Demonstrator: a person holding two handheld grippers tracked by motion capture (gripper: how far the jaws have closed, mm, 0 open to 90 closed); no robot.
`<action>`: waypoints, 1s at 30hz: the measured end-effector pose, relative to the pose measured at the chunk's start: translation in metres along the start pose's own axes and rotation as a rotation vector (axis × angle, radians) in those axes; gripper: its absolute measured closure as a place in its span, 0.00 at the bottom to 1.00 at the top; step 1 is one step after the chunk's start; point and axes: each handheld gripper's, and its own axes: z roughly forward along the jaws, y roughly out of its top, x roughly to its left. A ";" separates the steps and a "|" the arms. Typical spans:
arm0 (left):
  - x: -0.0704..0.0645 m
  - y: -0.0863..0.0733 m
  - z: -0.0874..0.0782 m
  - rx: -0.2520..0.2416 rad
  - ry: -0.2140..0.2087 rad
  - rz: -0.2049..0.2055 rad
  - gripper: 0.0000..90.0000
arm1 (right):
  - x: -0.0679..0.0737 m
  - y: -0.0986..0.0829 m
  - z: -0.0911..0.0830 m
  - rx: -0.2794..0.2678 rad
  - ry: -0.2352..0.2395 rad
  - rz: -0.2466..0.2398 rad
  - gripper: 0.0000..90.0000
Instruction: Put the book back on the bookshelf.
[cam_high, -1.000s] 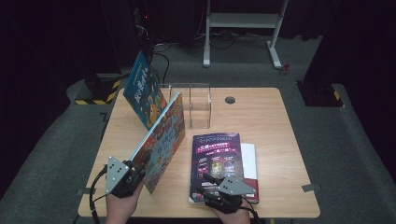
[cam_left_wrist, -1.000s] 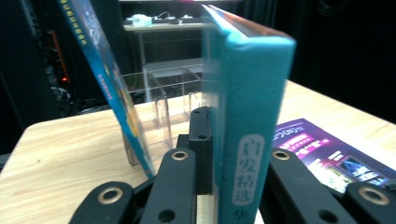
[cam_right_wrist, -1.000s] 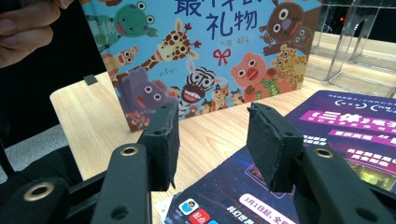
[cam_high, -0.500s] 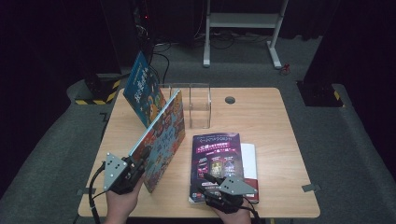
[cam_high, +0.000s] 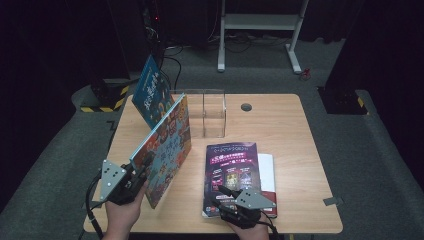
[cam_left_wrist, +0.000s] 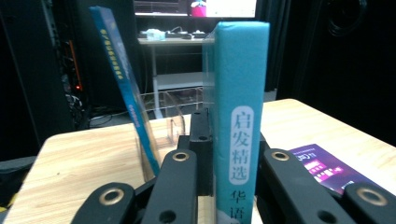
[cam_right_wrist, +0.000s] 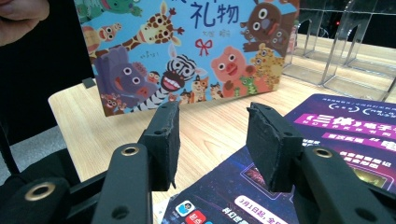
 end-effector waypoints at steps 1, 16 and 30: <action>0.001 0.000 0.000 0.001 0.004 0.001 0.90 | 0.000 0.000 0.000 -0.002 0.002 0.001 0.60; 0.007 0.003 -0.004 -0.010 0.023 0.001 0.90 | 0.000 0.000 0.000 -0.003 -0.002 -0.001 0.61; 0.006 -0.010 -0.012 -0.018 0.023 -0.019 0.90 | 0.000 0.000 0.000 -0.004 0.001 0.001 0.61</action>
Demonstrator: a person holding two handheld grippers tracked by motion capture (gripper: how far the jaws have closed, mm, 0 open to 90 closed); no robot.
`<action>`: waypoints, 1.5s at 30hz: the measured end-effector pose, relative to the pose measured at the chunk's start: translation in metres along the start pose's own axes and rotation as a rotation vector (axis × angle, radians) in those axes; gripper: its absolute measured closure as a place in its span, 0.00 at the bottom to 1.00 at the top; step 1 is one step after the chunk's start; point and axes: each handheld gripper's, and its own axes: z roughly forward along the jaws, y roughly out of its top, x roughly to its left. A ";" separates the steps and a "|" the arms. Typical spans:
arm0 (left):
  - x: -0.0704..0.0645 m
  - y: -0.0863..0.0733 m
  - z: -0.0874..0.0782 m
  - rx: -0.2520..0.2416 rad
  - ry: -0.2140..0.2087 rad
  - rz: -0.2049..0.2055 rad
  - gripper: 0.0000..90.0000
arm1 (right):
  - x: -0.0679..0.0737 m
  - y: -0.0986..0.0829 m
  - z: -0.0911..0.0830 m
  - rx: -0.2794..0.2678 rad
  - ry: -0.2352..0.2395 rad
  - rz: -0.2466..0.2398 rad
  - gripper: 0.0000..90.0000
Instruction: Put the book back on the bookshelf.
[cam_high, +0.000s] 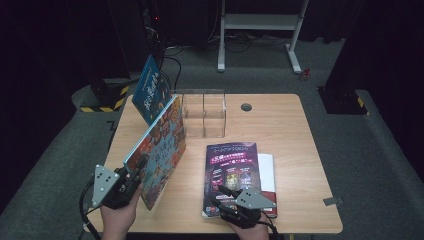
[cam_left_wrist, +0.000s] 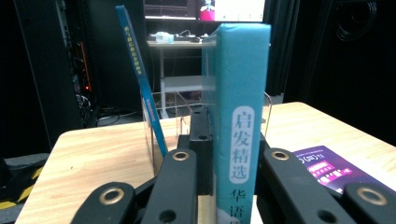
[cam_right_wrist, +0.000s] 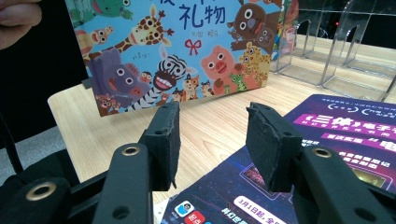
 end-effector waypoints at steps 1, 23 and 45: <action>0.000 -0.001 -0.001 -0.001 0.000 -0.002 0.90 | 0.000 0.000 0.000 0.000 0.000 0.000 0.61; 0.004 0.018 0.007 -0.050 0.048 -0.010 0.90 | -0.001 0.000 -0.001 -0.004 -0.007 -0.002 0.61; 0.009 0.032 0.063 -0.069 0.107 -0.009 0.90 | -0.003 0.001 -0.003 -0.013 -0.012 0.006 0.61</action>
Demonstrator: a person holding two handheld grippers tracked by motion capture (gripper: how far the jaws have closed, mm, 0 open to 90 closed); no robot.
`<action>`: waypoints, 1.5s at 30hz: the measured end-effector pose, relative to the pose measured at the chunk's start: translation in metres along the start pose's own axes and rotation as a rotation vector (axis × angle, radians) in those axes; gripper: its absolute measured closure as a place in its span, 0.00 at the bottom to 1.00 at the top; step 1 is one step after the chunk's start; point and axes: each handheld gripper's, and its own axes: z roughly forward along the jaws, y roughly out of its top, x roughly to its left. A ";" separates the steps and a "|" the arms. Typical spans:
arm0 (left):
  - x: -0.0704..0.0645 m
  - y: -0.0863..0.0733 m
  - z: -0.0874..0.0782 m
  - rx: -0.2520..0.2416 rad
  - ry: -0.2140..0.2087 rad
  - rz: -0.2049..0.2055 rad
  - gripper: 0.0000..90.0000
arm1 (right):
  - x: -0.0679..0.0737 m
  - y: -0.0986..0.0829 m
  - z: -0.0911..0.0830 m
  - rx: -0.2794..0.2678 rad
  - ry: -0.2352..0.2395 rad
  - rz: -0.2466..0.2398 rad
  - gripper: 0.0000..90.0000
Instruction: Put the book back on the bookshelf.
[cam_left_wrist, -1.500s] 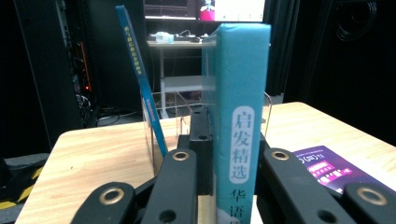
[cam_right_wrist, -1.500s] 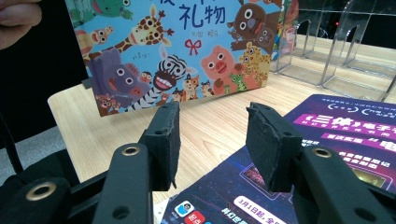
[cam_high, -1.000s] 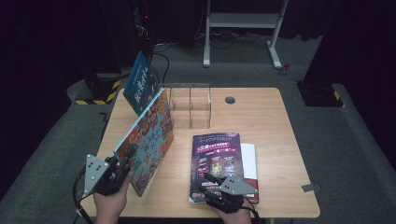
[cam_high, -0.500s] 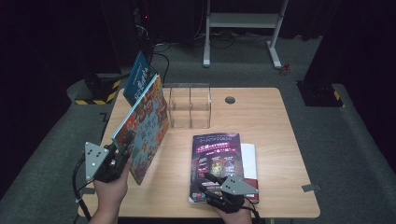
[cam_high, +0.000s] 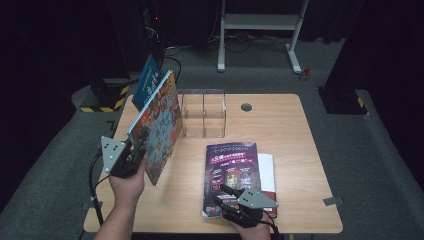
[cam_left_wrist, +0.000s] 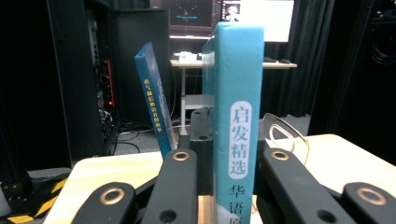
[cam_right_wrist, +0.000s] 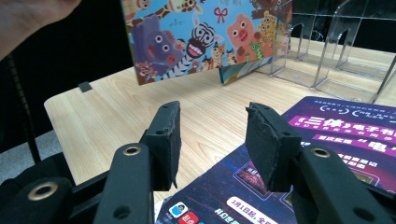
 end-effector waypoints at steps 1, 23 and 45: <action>0.000 0.000 0.003 0.002 0.001 0.002 0.90 | 0.000 0.000 0.000 -0.002 -0.001 -0.003 0.61; -0.002 -0.005 0.056 0.007 0.035 0.016 0.90 | -0.004 0.000 -0.003 -0.010 -0.012 0.003 0.61; 0.002 -0.013 0.082 -0.006 0.058 -0.016 0.90 | -0.006 -0.001 -0.004 -0.008 -0.019 0.010 0.62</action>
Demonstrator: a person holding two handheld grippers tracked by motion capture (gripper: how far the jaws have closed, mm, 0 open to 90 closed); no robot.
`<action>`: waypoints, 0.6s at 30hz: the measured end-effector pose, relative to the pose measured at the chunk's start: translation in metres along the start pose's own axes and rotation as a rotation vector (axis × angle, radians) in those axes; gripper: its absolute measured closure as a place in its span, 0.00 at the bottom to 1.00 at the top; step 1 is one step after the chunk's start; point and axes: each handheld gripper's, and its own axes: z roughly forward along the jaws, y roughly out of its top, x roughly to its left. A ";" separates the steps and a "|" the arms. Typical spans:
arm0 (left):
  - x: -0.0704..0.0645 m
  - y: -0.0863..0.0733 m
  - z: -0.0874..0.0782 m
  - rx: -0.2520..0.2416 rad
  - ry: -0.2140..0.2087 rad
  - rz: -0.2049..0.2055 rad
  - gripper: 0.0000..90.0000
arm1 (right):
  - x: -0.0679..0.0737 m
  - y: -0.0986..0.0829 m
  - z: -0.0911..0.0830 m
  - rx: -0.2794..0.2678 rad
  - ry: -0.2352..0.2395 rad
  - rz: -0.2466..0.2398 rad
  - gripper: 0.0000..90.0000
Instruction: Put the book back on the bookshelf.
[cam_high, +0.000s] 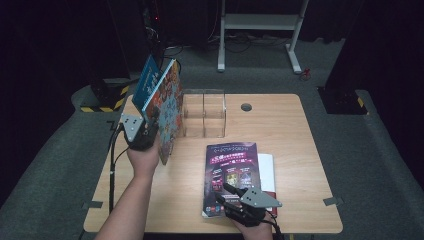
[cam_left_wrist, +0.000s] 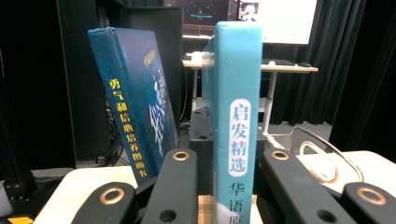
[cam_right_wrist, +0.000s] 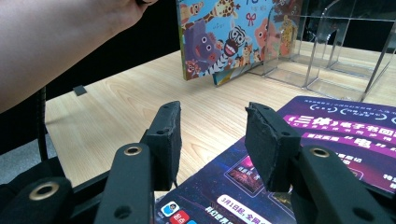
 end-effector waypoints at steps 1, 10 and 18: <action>0.000 -0.001 0.001 0.000 0.001 -0.001 0.90 | 0.000 0.000 0.000 -0.003 0.002 0.002 0.62; 0.001 -0.007 0.004 -0.001 0.006 -0.009 0.90 | -0.001 0.000 0.000 -0.003 0.003 0.002 0.62; 0.003 -0.010 0.002 -0.004 0.001 -0.010 0.90 | 0.000 -0.001 0.001 0.000 0.003 0.006 0.62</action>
